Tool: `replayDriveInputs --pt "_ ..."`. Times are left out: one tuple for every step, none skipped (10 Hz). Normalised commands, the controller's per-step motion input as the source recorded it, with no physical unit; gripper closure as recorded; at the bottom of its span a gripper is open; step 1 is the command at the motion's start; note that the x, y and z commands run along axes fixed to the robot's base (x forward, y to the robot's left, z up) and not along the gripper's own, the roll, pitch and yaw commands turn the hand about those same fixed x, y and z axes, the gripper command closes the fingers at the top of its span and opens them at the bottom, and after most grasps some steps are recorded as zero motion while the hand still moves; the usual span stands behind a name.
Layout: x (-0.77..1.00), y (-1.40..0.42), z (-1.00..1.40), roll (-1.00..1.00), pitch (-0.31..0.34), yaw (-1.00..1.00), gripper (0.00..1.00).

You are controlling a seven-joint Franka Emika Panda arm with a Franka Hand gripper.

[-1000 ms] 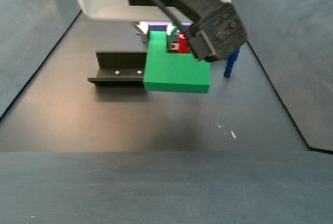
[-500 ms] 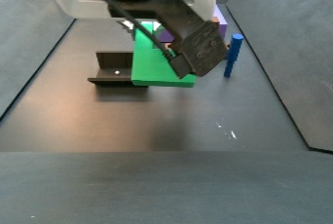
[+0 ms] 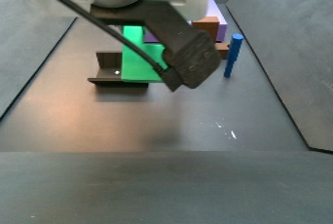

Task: Pick up the green object. Move up. Place the green object on the fixture. Regrasp the green object. Move to above the board. Insert the green object.
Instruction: Place the green object on the fixture.

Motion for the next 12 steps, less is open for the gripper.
replayDriveInputs --pt "1.00 -0.25 -0.05 -0.03 0.083 0.00 1.00" --pt "1.00 -0.29 -0.03 -0.08 0.017 0.00 1.00" --pt "1.00 -0.29 -0.03 -0.09 0.000 0.00 1.00" --pt "1.00 -0.27 -0.02 -0.11 0.000 0.00 1.00" --pt "1.00 -0.26 -0.02 -0.12 0.000 0.00 1.00" --pt "1.00 -0.24 -0.03 -0.11 0.000 0.00 1.00" --pt "1.00 -0.17 -0.11 -0.09 0.000 0.00 1.00" --pt "1.00 0.00 -0.31 -0.21 -0.103 -0.06 1.00" --pt "1.00 0.00 -0.36 -0.24 -0.149 -0.04 1.00" --pt "1.00 0.00 -0.36 -0.26 -0.120 -0.01 1.00" --pt "1.00 0.00 -0.27 -0.23 -0.011 0.00 1.00" --pt "1.00 -0.02 -0.21 -0.20 0.000 0.00 1.00"
